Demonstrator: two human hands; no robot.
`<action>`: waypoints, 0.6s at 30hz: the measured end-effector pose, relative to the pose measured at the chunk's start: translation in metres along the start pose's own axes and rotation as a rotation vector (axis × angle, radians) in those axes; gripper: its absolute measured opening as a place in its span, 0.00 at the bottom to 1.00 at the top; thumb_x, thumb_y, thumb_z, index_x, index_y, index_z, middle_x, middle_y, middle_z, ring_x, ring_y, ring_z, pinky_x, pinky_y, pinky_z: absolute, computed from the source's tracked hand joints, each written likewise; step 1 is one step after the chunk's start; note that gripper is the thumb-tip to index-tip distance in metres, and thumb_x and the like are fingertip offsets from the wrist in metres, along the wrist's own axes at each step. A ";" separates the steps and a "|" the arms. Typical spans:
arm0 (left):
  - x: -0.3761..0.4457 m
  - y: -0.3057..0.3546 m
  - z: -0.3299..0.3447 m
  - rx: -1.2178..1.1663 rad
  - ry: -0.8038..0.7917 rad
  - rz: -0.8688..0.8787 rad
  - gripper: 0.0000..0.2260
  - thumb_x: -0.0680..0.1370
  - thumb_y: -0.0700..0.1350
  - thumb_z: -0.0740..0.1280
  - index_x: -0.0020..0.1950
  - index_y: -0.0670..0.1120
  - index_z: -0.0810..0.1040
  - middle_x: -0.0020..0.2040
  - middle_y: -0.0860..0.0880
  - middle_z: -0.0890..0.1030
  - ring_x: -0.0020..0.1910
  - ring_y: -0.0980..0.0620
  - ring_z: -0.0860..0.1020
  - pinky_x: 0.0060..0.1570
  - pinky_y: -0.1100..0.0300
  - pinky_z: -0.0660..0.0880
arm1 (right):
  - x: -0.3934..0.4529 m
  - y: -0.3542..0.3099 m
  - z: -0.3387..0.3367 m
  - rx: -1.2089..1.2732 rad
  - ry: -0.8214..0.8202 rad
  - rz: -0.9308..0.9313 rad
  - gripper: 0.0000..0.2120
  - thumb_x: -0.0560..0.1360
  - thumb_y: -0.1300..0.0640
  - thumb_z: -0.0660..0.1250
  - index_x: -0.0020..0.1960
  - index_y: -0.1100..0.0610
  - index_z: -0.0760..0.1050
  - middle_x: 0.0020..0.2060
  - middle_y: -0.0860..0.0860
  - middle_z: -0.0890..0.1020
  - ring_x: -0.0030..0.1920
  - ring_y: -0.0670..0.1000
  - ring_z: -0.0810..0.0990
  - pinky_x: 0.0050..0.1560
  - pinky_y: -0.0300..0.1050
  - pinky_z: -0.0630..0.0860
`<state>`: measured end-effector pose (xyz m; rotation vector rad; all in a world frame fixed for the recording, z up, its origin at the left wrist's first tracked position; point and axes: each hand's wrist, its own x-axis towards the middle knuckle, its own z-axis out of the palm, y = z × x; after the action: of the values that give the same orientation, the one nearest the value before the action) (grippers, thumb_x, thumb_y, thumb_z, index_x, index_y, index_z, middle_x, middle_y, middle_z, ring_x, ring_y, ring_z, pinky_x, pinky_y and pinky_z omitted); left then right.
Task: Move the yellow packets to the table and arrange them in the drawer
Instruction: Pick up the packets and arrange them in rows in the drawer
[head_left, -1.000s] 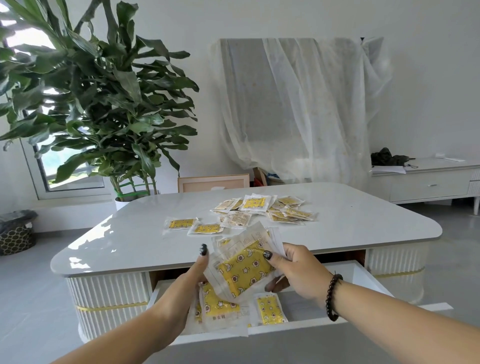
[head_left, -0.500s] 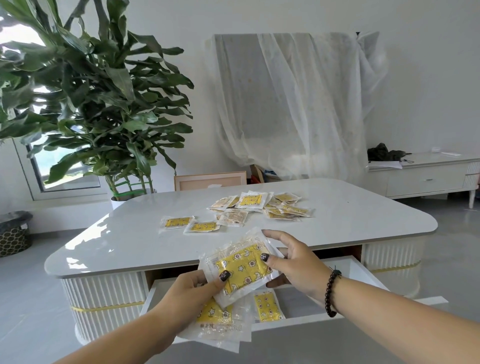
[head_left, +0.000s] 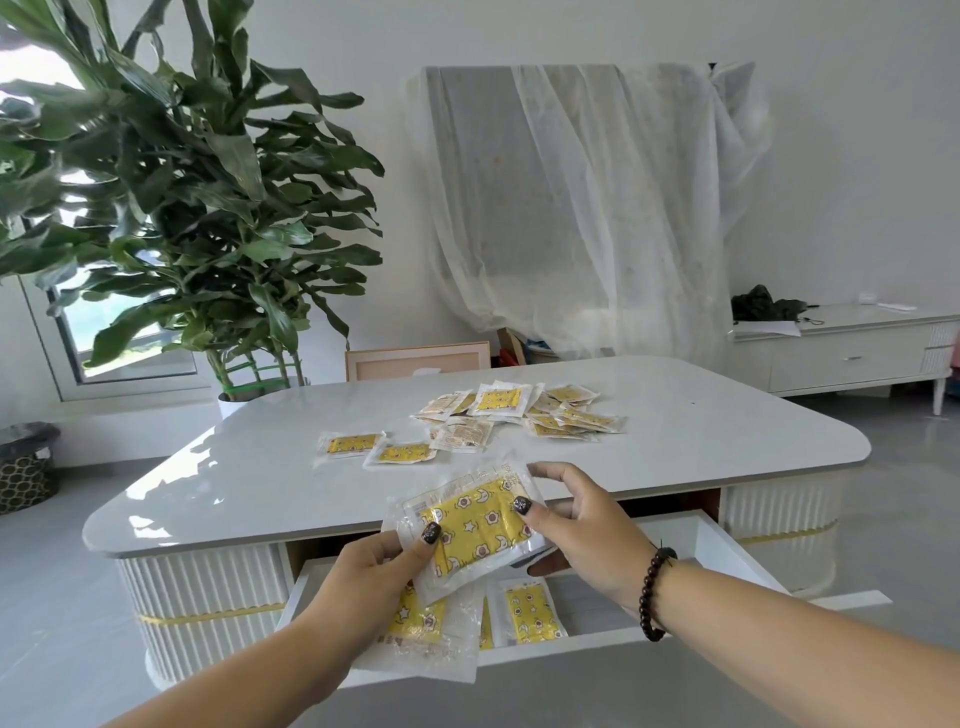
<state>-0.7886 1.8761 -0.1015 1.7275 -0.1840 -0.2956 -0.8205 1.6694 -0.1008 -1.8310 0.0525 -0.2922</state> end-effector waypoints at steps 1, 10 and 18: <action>0.000 0.000 0.000 0.000 0.014 0.006 0.11 0.79 0.47 0.66 0.47 0.40 0.83 0.41 0.41 0.86 0.34 0.46 0.83 0.39 0.51 0.81 | 0.000 0.001 0.000 0.014 0.006 -0.002 0.14 0.74 0.52 0.68 0.57 0.41 0.71 0.38 0.58 0.82 0.40 0.62 0.79 0.49 0.66 0.78; 0.005 -0.002 -0.004 -0.009 0.054 0.003 0.12 0.79 0.48 0.66 0.50 0.41 0.83 0.43 0.42 0.86 0.41 0.42 0.84 0.48 0.47 0.81 | -0.001 -0.007 -0.001 0.297 -0.044 0.121 0.02 0.76 0.67 0.65 0.46 0.66 0.76 0.39 0.59 0.78 0.35 0.55 0.83 0.41 0.48 0.83; 0.001 0.001 -0.004 0.034 0.088 0.059 0.12 0.78 0.50 0.66 0.48 0.44 0.85 0.42 0.43 0.86 0.38 0.45 0.82 0.44 0.46 0.81 | -0.001 -0.007 -0.001 0.249 0.027 0.187 0.06 0.71 0.71 0.69 0.37 0.66 0.75 0.36 0.60 0.79 0.32 0.53 0.83 0.35 0.44 0.82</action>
<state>-0.7858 1.8797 -0.1004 1.7613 -0.1761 -0.1731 -0.8223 1.6703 -0.0938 -1.5626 0.1973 -0.1827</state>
